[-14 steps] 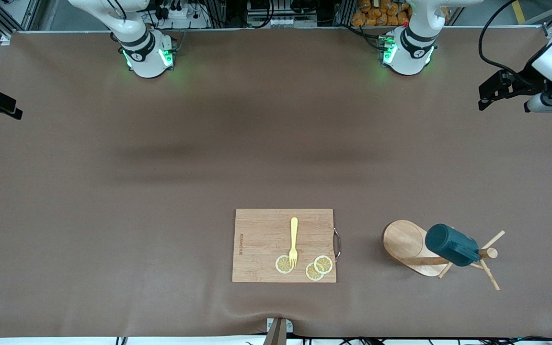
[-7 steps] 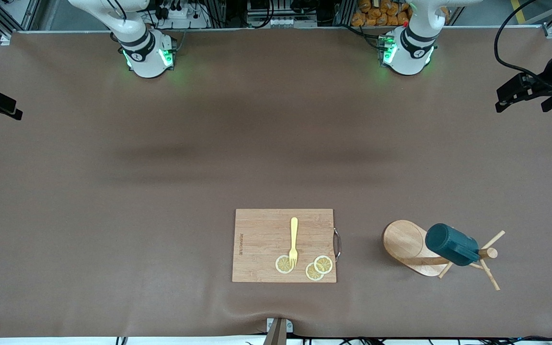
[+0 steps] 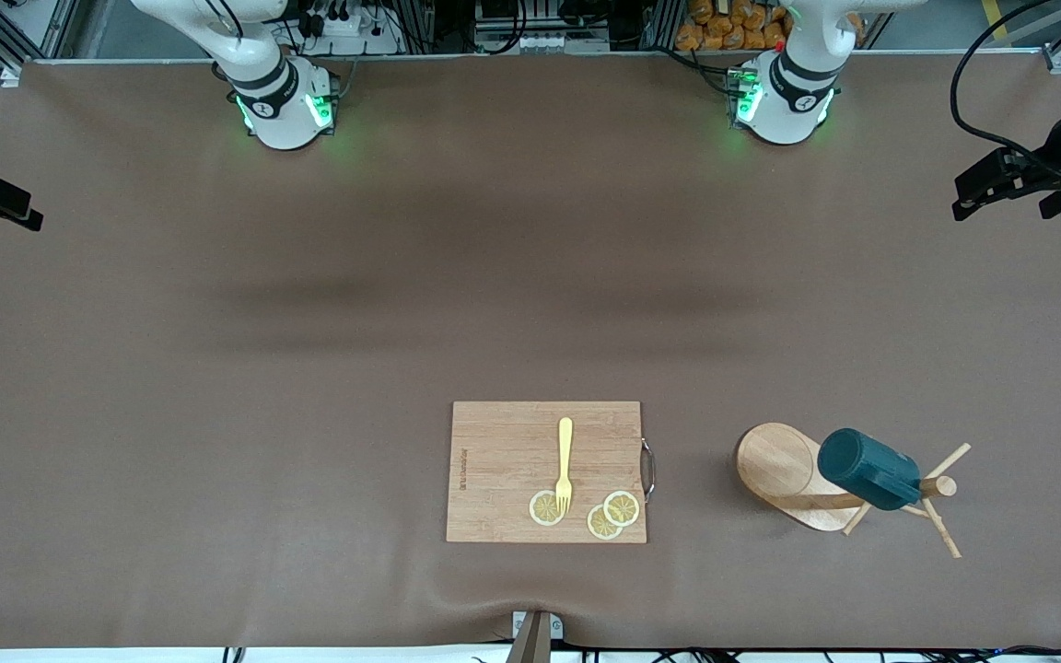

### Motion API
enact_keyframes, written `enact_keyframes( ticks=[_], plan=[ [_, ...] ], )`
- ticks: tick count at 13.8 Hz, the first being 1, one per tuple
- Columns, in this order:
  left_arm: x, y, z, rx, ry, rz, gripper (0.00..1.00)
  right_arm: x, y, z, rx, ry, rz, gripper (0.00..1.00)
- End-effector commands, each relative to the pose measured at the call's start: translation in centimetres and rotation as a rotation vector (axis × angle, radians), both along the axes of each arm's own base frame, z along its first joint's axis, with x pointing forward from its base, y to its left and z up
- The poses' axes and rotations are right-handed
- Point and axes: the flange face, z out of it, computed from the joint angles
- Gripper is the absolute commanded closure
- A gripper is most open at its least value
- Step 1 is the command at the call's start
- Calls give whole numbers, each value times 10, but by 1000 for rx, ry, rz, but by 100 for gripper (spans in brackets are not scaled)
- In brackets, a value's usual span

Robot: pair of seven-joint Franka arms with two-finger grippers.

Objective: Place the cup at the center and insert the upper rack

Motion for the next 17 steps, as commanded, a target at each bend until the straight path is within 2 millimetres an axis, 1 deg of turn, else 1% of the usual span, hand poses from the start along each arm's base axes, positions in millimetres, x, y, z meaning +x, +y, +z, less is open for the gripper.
enact_keyframes(
  ticks=[1,6,15,17],
  plan=[
    [0,5,1,23,10,16,0,4,-2,4,1,-3,-11,0],
    [0,3,2,23,9,13,0,3,-3,3,1,-1,-14,0],
    [6,0,-5,18,18,8,0,3,-4,3,2,-1,-14,0],
    [6,-1,-4,15,15,7,0,3,-4,4,1,-3,-14,0]
  ],
)
